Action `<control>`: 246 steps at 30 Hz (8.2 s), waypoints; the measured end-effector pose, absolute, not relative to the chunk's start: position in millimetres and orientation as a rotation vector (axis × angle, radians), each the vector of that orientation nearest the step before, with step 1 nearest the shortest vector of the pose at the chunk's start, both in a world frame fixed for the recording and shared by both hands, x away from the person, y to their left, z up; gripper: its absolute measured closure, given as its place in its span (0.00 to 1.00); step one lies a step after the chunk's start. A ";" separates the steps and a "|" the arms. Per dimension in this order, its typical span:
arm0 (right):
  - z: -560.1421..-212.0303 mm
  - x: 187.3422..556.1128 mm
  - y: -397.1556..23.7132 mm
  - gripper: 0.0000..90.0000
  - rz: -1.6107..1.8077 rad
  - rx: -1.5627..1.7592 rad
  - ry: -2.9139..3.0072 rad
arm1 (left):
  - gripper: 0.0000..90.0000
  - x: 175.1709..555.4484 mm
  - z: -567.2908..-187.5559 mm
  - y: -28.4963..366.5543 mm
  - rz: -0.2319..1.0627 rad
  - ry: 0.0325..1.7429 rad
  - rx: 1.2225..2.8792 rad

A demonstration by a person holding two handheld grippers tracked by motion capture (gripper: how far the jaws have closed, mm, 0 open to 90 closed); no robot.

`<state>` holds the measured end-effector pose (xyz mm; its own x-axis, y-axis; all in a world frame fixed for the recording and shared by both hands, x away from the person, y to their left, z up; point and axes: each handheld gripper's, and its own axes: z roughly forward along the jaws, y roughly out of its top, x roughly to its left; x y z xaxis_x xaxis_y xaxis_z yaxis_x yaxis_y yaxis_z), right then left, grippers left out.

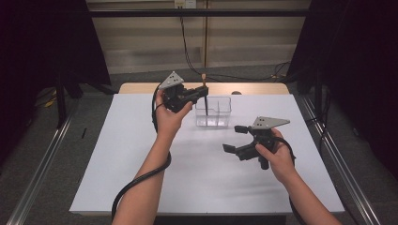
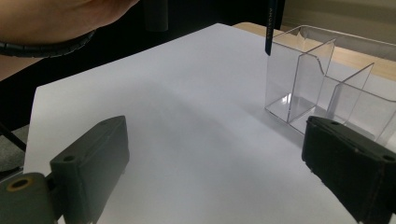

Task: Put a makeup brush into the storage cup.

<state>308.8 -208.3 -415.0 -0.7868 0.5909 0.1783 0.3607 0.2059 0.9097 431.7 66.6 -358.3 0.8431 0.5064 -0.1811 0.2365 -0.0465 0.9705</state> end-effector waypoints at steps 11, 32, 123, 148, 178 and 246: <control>-416.1 308.0 -211.5 0.08 1.616 0.915 2.266 | 0.93 440.1 -352.0 66.0 0.297 0.608 1.635; -417.3 307.2 -211.7 0.08 1.623 0.910 2.269 | 0.93 452.9 -358.6 65.5 0.351 0.659 1.628; -444.0 244.0 -300.7 0.08 1.585 1.026 2.141 | 0.93 465.0 -366.9 59.3 0.411 0.679 1.653; -449.2 242.4 -304.3 0.08 1.599 1.038 2.130 | 0.93 464.1 -380.1 59.0 0.422 0.694 1.672; -447.8 238.5 -303.6 0.08 1.600 1.021 2.127 | 0.92 455.8 -393.3 58.7 0.385 0.697 1.693; -448.2 235.8 -307.8 0.08 1.587 1.022 2.113 | 0.00 362.4 -409.9 145.5 0.258 0.539 1.664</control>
